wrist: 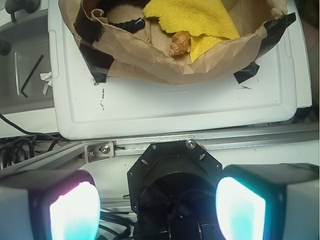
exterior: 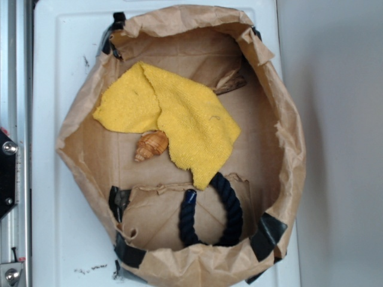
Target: Grab the yellow cloth.
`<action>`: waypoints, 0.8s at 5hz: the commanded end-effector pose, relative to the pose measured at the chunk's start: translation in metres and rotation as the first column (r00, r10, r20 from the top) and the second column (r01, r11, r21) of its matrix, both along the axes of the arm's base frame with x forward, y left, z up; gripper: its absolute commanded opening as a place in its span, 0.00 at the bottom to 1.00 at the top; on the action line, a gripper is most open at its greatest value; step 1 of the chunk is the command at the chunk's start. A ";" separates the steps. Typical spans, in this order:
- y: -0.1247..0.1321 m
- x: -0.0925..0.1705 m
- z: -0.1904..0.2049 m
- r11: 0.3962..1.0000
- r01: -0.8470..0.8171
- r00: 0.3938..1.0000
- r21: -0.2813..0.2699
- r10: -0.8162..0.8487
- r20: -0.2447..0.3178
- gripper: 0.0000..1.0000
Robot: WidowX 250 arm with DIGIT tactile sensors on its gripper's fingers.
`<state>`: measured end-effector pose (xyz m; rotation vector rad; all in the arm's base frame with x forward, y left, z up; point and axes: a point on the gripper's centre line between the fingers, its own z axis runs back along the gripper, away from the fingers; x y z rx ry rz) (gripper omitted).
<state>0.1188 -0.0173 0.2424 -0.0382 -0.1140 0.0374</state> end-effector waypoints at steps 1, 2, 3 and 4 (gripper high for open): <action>0.000 0.000 0.000 1.000 0.000 1.000 0.000 0.000 0.000 1.00; 0.025 0.039 -0.007 0.996 -0.092 0.995 0.020 0.091 0.026 1.00; 0.067 0.085 -0.022 0.991 -0.134 0.991 0.014 0.133 0.019 1.00; 0.088 0.110 -0.033 0.999 -0.016 0.999 0.045 0.014 0.044 1.00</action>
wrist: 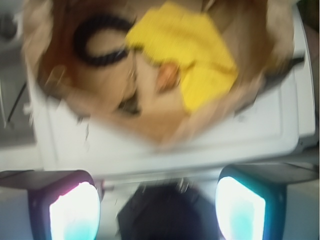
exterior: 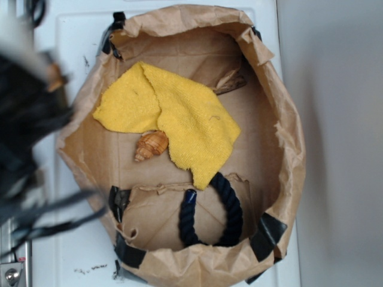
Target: Grab the yellow cloth.
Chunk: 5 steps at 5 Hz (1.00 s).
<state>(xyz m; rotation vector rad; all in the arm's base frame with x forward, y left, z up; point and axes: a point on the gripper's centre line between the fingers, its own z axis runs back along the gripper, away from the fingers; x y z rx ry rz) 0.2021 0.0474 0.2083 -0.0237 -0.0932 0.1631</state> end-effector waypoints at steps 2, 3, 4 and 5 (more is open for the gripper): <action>0.031 0.071 -0.011 0.914 0.379 0.912 0.145 -0.395 0.106 1.00; 0.031 0.071 -0.011 0.914 0.379 0.912 0.145 -0.395 0.106 1.00; 0.031 0.071 -0.011 0.914 0.379 0.912 0.145 -0.395 0.106 1.00; 0.031 0.071 -0.011 0.914 0.379 0.912 0.145 -0.395 0.106 1.00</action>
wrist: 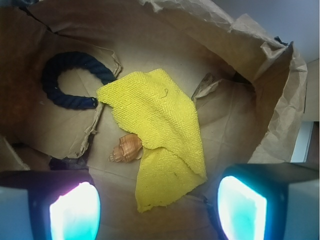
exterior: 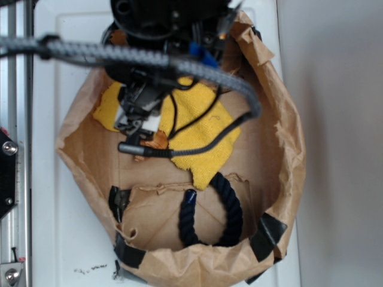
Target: Grab the yellow cloth.
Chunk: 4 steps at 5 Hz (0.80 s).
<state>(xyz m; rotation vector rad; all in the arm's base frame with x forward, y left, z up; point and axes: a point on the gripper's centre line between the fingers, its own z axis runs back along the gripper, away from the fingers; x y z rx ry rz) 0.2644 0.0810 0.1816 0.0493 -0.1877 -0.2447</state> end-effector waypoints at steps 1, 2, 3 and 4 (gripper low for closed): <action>-0.003 0.009 0.016 1.000 -0.001 0.999 0.014 0.000 0.044 1.00; -0.014 0.038 -0.019 0.994 -0.009 1.000 0.107 0.006 0.031 1.00; -0.026 0.056 -0.044 0.986 -0.006 1.000 0.167 0.006 0.000 1.00; -0.030 0.062 -0.065 0.982 0.025 1.000 0.186 -0.024 -0.010 1.00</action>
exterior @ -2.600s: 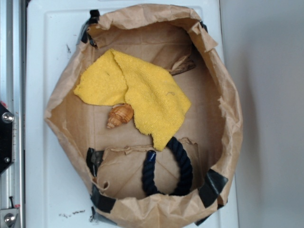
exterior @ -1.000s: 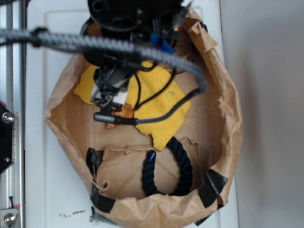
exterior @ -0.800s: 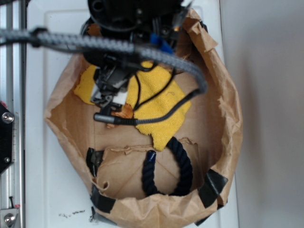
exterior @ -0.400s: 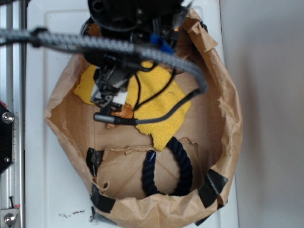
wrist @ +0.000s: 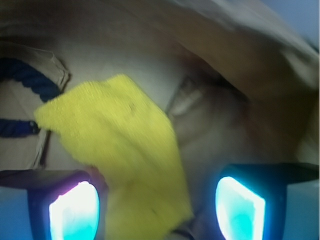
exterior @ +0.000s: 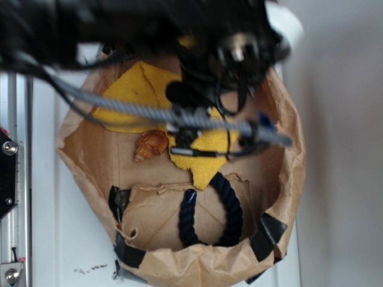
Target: Grab the yellow cloth.
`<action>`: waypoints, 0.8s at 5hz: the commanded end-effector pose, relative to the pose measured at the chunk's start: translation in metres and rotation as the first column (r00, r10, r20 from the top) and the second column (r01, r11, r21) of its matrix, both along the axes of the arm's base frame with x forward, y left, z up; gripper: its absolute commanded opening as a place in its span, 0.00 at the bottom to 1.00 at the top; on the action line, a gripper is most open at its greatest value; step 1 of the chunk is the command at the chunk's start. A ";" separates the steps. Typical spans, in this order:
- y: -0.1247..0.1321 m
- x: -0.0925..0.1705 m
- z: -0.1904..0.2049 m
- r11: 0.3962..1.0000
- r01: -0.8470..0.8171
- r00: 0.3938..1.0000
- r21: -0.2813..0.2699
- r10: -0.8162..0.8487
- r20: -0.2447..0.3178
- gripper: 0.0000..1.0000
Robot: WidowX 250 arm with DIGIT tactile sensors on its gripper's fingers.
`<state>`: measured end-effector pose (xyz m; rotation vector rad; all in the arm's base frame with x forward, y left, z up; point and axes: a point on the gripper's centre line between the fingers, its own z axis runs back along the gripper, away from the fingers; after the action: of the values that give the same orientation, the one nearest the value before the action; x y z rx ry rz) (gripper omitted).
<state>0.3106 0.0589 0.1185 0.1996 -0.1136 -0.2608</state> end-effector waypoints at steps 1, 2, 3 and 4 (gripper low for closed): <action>-0.008 0.015 -0.012 0.998 0.039 0.999 0.039 -0.040 0.024 1.00; -0.004 0.002 -0.021 0.999 0.036 0.999 0.039 -0.038 0.033 1.00; 0.009 -0.008 -0.027 1.000 0.022 0.998 0.005 -0.022 0.061 1.00; 0.015 -0.017 -0.043 1.000 0.023 0.997 -0.006 -0.022 0.072 1.00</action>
<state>0.2840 0.0751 0.0593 0.1768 -0.1380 -0.2793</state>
